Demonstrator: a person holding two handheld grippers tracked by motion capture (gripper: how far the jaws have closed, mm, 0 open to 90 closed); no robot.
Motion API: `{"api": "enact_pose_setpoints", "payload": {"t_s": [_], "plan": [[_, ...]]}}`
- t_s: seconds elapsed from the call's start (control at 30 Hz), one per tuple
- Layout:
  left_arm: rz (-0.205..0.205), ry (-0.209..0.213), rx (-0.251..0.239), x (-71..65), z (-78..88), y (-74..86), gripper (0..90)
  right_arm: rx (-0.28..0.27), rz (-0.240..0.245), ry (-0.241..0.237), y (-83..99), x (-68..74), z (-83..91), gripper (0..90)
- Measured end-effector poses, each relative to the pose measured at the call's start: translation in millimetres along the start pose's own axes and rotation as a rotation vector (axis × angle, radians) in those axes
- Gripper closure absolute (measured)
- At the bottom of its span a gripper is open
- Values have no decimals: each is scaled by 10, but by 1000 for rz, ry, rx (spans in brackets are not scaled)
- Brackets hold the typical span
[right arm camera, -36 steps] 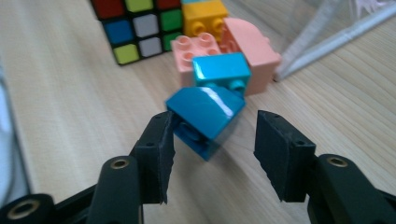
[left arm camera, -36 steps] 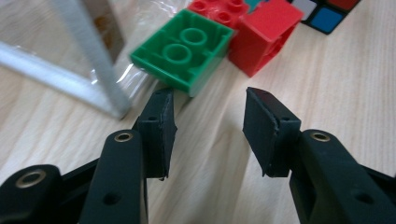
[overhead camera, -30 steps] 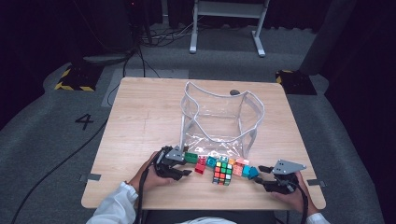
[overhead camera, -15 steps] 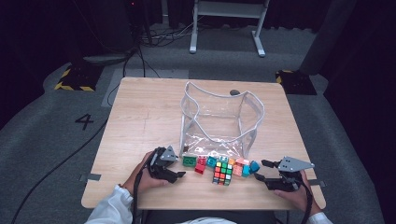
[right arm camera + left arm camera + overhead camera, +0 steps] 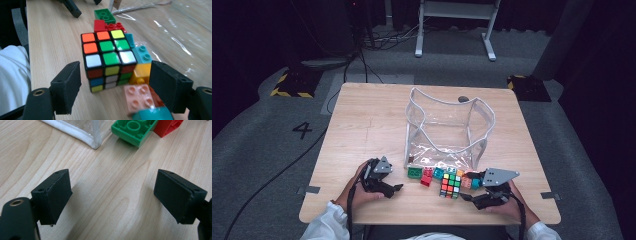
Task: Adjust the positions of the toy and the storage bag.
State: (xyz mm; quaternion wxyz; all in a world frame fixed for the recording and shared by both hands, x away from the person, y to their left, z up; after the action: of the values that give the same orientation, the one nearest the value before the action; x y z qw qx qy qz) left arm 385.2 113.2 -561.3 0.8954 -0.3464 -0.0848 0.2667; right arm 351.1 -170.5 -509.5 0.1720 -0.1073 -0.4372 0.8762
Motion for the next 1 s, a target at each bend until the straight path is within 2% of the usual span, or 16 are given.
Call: {"api": "enact_pose_setpoints", "payload": {"t_s": [0.03, 0.1, 0.2, 0.23, 0.27, 0.3, 0.37, 0.4, 0.43, 0.57, 0.6, 0.7, 0.8, 0.83, 0.9, 1.0], "plan": [[-2, -10, 2, 18, 9, 4, 146, 4, 11, -4, -17, 5, -42, 256], [8, -5, -4, 18, 8, 7, 146, 10, 22, -14, -46, 6, -114, 251], [1, -3, -5, 34, 7, 6, 142, 35, 7, -14, -56, 12, -172, 250], [-6, -5, 2, 44, 9, 8, 135, 34, 19, -21, -70, 12, -203, 250], [-5, -3, 6, 51, 1, 7, 102, 32, 53, -29, -88, 15, -266, 254], [3, -8, 10, 65, -15, -1, 86, 44, 41, -30, -88, 35, -293, 257], [2, -8, 17, 68, -17, 0, 77, 54, 53, -35, -87, 39, -316, 253], [2, -8, 21, 72, -21, -2, 62, 53, 60, -41, -98, 71, -382, 255], [0, -13, 20, 83, -31, -9, 57, 63, 80, -46, -93, 82, -399, 265], [8, -9, 18, 78, -39, -16, 49, 77, 102, -58, -87, 130, -453, 295], [6, -13, 19, 82, -39, -17, 47, 85, 122, -62, -79, 135, -476, 299], [9, -14, 21, 83, -39, -16, 44, 109, 78, -67, -46, 156, -538, 306], [8, -14, 21, 83, -39, -16, 44, 107, 84, -85, -32, 157, -613, 326], [7, -13, 20, 83, -40, -18, 44, 113, 65, -86, -22, 162, -613, 331], [7, -13, 20, 83, -40, -18, 44, 113, 53, -87, -13, 160, -627, 333], [8, -14, 21, 82, -40, -16, 44, 116, 61, -79, -12, 151, -623, 335]]}}
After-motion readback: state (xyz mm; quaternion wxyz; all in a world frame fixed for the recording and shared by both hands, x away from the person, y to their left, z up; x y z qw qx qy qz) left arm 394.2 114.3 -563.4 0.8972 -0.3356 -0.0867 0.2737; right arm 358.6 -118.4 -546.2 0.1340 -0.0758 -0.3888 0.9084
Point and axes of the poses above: each handheld gripper's, and its own axes: z roughly backward along the jaws, y roughly out of its underside, x roughly to its left, the point moved 8 cm from there along -z, roughly forward along the jaws, and after that the axes turned 1 degree about x, right-handed, at the moved point
